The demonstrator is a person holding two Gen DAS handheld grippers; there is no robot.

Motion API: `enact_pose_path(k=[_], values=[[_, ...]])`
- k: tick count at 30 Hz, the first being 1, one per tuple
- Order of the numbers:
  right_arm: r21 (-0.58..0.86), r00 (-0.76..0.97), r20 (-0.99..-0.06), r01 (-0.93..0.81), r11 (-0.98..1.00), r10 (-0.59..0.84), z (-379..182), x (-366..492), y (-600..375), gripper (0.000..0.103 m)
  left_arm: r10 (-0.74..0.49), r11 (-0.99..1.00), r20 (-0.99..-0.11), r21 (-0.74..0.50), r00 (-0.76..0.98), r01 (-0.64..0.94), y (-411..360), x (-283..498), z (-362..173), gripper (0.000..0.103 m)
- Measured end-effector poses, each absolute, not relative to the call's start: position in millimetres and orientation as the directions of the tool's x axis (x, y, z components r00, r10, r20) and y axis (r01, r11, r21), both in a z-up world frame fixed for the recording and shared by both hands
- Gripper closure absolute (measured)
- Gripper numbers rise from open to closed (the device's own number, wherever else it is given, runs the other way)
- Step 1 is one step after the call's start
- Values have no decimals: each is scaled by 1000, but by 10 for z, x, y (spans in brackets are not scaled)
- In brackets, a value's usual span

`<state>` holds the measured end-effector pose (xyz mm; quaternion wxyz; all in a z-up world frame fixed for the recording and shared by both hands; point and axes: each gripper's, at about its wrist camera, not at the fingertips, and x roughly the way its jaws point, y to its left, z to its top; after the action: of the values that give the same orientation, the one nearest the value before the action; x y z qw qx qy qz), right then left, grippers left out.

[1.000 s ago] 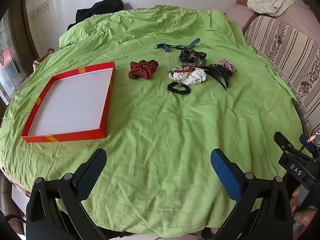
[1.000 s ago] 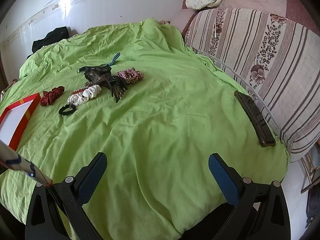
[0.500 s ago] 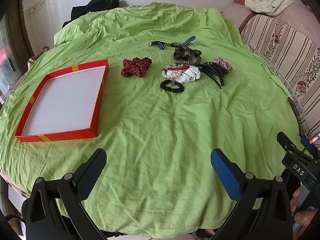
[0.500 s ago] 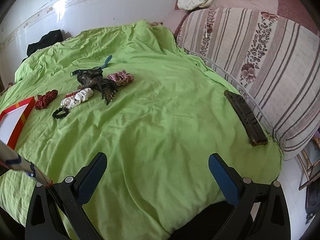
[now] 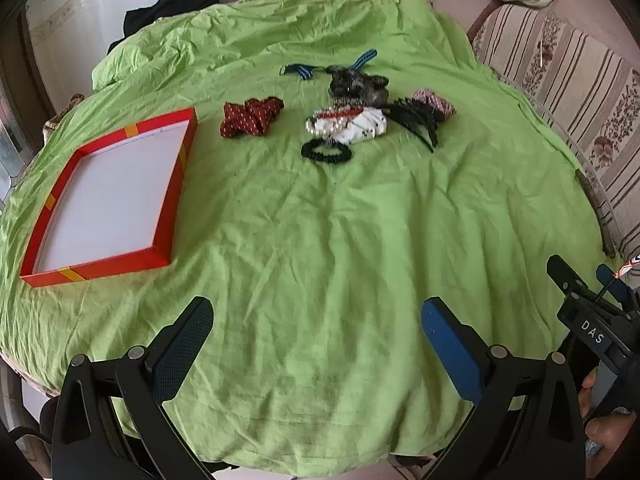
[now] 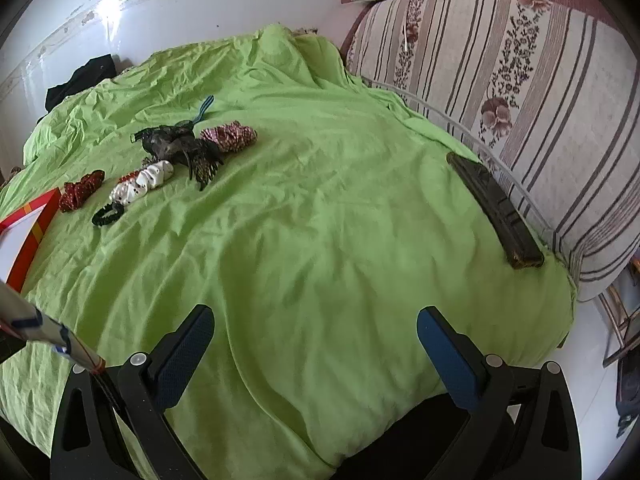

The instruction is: Organize jewelry

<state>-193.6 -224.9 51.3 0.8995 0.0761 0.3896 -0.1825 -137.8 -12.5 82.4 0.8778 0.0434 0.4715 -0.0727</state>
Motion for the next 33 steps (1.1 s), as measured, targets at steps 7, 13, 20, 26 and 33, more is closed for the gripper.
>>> enact_pose_path(k=[7, 13, 20, 26, 33], values=[[-7, 620, -738, 388, 922, -267, 476, -1914, -2239, 0, -87, 986, -828, 8, 554, 166, -110, -1374, 826, 0], [-22, 613, -748, 360, 933, -255, 438, -1858, -2125, 0, -85, 990, -833, -7, 547, 144, 8, -1358, 800, 0], [-30, 624, -745, 324, 946, -237, 469, -1769, -2004, 0, -60, 996, -807, -10, 587, 88, 243, -1366, 938, 0], [-16, 633, -748, 282, 959, -199, 431, -1656, -1880, 0, 38, 998, -768, 58, 640, 11, 519, -1404, 1086, 0], [-1, 659, -736, 229, 974, -156, 547, -1479, -1788, 0, 17, 1000, -776, 3, 630, -24, 735, -1228, 1294, 0]])
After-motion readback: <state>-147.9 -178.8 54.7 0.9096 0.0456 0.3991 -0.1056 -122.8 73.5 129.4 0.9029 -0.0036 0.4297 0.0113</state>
